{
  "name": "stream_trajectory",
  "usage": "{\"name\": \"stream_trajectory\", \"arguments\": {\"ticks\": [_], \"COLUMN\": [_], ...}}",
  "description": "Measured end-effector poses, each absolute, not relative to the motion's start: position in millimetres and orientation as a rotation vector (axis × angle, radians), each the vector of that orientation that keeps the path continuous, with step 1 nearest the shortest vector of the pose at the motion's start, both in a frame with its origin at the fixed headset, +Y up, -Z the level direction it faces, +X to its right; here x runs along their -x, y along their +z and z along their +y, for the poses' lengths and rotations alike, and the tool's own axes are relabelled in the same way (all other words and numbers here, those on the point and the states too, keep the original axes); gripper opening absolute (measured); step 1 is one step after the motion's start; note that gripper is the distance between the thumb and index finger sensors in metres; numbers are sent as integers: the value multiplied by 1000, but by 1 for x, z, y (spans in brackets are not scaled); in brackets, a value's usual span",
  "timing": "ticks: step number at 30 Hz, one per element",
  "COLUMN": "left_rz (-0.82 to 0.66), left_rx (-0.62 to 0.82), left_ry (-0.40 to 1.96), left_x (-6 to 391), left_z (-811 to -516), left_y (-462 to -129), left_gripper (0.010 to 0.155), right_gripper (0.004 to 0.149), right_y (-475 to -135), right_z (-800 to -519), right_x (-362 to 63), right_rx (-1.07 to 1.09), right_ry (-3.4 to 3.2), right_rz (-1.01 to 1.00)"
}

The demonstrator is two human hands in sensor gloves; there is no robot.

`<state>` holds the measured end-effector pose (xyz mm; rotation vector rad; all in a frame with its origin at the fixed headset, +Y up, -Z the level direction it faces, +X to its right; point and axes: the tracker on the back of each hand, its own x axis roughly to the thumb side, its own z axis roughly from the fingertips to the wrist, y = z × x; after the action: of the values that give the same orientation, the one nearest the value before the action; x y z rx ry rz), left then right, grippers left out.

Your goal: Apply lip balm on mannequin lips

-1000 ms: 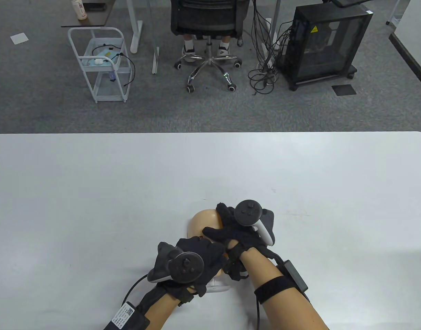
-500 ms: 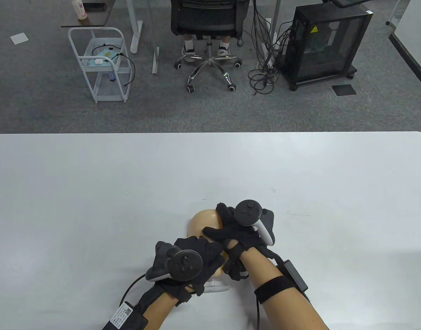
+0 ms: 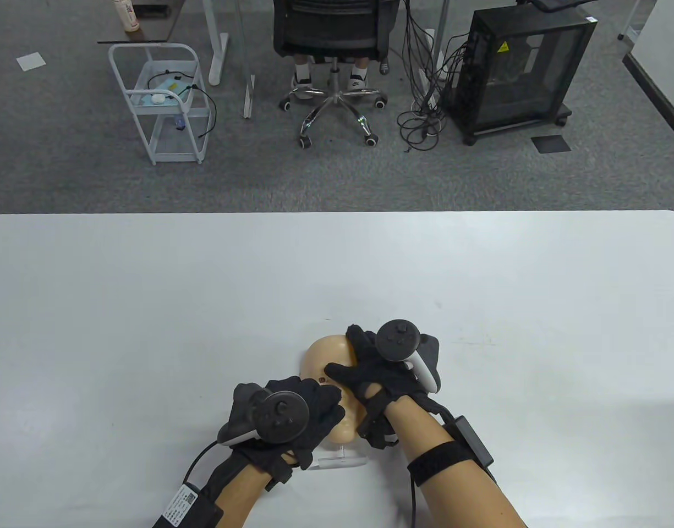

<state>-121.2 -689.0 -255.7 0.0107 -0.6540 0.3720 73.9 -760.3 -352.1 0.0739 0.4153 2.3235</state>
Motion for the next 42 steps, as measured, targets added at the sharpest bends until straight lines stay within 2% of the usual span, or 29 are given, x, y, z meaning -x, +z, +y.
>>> {"name": "stream_trajectory", "arguments": {"ticks": [32, 37, 39, 42], "left_rz": [-649, -602, -569, -501], "left_rx": [28, -45, -72, -39], "left_ry": [387, 506, 620, 886], "left_x": [131, 147, 158, 173], "left_z": [-694, -686, -686, -696], "left_y": [-261, -263, -266, -275], "left_gripper": [46, 46, 46, 46], "right_gripper": [94, 94, 94, 94], "right_y": [-351, -351, -351, -350], "right_z": [-761, -761, -761, -761], "right_x": [-76, -76, -76, -76], "right_rx": [-73, -80, -81, -84], "right_ry": [2325, 2325, 2325, 2328], "right_rz": [416, 406, 406, 403]}}
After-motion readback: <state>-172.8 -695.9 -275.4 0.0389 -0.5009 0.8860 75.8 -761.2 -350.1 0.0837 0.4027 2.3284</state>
